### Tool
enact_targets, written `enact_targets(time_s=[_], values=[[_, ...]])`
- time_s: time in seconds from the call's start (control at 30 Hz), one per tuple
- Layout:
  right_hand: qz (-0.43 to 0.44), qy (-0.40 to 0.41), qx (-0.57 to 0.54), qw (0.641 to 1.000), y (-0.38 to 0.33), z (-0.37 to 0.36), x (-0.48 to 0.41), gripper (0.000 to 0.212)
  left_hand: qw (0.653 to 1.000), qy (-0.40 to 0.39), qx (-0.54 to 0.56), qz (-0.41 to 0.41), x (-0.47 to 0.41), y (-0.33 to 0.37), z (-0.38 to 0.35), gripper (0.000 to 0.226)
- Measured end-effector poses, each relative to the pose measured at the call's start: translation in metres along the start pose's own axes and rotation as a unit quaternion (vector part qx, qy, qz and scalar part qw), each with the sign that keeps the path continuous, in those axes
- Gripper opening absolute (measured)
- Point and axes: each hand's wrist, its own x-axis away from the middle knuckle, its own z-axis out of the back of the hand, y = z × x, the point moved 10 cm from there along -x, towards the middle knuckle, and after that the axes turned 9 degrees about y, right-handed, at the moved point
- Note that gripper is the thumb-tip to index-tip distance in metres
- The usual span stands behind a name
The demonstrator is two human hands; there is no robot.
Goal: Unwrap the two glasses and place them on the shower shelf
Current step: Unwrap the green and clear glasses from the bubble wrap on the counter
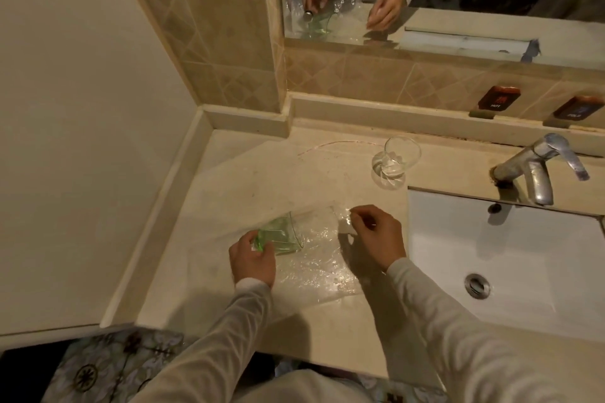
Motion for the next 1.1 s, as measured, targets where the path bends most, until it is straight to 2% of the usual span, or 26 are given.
enact_targets(time_s=[0.2,0.33,0.47,0.57,0.67,0.9,1.0,1.1], values=[[-0.042,-0.069,0.028,0.996,0.008,-0.025,0.010,0.014,0.999,-0.024,-0.014,0.019,-0.002,-0.006,-0.001,0.037],[-0.080,-0.086,0.017,0.993,0.013,-0.036,0.012,0.024,0.996,-0.072,-0.014,0.059,-0.004,-0.017,-0.006,0.044],[-0.113,-0.086,-0.006,0.990,0.020,-0.042,0.016,0.034,0.990,-0.124,-0.048,0.056,-0.003,-0.021,-0.017,0.035],[-0.143,-0.079,-0.036,0.986,0.025,-0.043,0.018,0.038,0.984,-0.161,-0.075,0.030,-0.003,-0.020,-0.027,0.051],[-0.164,-0.083,-0.065,0.981,0.026,-0.044,0.021,0.042,0.986,-0.154,-0.061,-0.001,-0.005,-0.011,-0.029,0.045],[-0.177,-0.089,-0.082,0.977,0.027,-0.037,0.028,0.054,0.993,-0.093,0.068,0.036,0.009,-0.018,-0.005,0.008],[-0.184,-0.084,-0.076,0.976,0.031,-0.031,0.031,0.053,0.992,-0.114,0.055,0.027,0.018,-0.022,-0.013,0.009],[-0.188,-0.080,-0.061,0.977,0.032,-0.026,0.036,0.053,0.988,-0.149,0.034,0.010,0.028,-0.023,-0.025,0.025]])
